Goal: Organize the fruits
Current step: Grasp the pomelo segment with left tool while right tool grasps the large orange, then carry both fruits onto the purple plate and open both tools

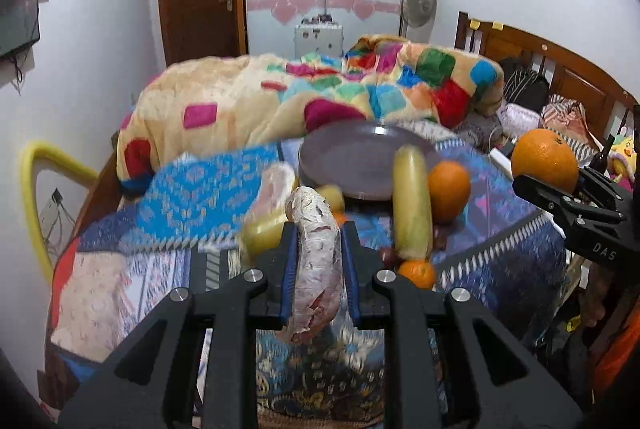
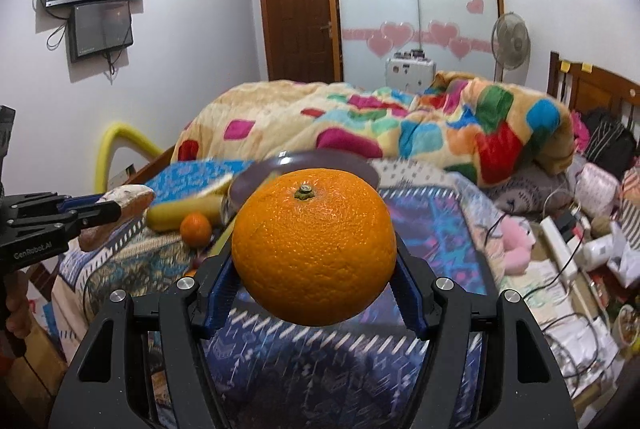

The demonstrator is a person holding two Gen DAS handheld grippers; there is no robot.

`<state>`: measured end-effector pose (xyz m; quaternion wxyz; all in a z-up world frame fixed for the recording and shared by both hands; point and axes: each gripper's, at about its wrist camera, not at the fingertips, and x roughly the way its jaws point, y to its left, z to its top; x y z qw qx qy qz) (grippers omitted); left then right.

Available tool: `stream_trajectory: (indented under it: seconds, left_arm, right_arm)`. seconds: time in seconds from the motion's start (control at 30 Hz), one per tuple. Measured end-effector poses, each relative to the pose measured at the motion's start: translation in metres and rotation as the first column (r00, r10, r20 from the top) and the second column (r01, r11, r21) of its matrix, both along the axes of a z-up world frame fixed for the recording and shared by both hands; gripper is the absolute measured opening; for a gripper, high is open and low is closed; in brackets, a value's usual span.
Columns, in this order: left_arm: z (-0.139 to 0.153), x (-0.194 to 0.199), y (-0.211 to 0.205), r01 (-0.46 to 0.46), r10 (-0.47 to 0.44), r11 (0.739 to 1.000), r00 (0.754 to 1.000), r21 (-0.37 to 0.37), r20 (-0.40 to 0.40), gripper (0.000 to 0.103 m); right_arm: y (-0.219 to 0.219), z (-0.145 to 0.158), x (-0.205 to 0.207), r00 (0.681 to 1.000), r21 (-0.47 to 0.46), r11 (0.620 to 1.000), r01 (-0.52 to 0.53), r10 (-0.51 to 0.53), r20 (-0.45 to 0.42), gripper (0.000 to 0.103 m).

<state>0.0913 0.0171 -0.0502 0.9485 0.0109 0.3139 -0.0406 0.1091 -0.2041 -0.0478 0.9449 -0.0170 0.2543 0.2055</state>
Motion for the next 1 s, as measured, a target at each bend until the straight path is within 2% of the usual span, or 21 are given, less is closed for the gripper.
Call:
stream_trajectory:
  seconds: [0.23, 0.4, 0.67, 1.0]
  left_arm:
    - [0.027, 0.027, -0.005, 0.003, -0.002, 1.0, 0.998, -0.018, 0.061, 0.021]
    - [0.039, 0.052, -0.012, -0.001, 0.001, 1.0, 0.997, -0.003, 0.08, 0.021]
    - [0.04, 0.087, -0.024, 0.006, -0.007, 1.0, 0.996, 0.014, 0.089, 0.021]
    - [0.025, 0.146, -0.031, -0.001, 0.0, 1.0, 0.999, 0.02, 0.035, 0.021]
  right_arm:
    - [-0.003, 0.023, 0.018, 0.998, 0.009, 1.0, 0.022, -0.022, 0.055, 0.064]
    - [-0.002, 0.034, 0.035, 0.996, 0.009, 0.999, 0.033, -0.033, 0.077, 0.064]
    - [0.004, 0.037, 0.074, 0.996, -0.011, 0.999, 0.046, -0.046, 0.077, 0.064]
    - [0.022, 0.025, 0.116, 0.998, -0.078, 0.996, 0.04, -0.037, 0.042, 0.064]
